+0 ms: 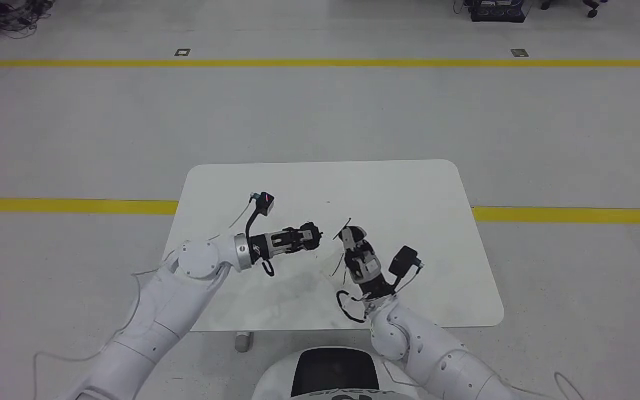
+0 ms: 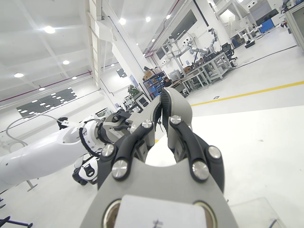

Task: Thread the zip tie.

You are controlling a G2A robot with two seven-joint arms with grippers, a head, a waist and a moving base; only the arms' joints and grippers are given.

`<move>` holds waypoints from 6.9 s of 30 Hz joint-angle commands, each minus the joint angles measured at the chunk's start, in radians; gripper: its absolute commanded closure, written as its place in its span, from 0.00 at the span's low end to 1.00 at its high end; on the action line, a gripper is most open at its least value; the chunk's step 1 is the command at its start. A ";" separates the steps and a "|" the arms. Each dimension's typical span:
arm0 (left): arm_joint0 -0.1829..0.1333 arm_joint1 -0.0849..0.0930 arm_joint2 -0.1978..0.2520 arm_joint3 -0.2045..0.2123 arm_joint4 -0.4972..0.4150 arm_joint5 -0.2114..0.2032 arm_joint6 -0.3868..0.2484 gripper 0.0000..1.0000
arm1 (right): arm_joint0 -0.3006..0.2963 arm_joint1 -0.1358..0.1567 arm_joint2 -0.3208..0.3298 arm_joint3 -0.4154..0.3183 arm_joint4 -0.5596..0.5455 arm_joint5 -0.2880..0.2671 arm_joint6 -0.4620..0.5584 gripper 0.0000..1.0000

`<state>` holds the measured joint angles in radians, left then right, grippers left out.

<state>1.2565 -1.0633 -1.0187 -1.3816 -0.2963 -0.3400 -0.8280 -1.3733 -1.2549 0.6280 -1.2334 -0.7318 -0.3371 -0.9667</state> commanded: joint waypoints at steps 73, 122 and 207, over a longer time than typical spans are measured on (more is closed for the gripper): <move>0.078 0.010 0.006 -0.104 0.192 0.000 0.185 1.00 | -0.016 -0.035 0.033 -0.051 0.168 -0.003 0.169 1.00; 0.066 0.014 0.024 -0.092 0.181 0.000 0.199 1.00 | -0.035 -0.056 0.092 -0.002 0.094 -0.003 0.211 1.00; 0.079 0.030 0.044 -0.139 0.252 0.019 0.239 1.00 | -0.121 -0.119 0.255 -0.005 -0.135 0.065 0.276 1.00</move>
<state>1.3357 -1.0337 -0.9766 -1.5196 -0.0481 -0.3222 -0.5888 -1.4937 -1.3737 0.8820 -1.2376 -0.8641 -0.2718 -0.6912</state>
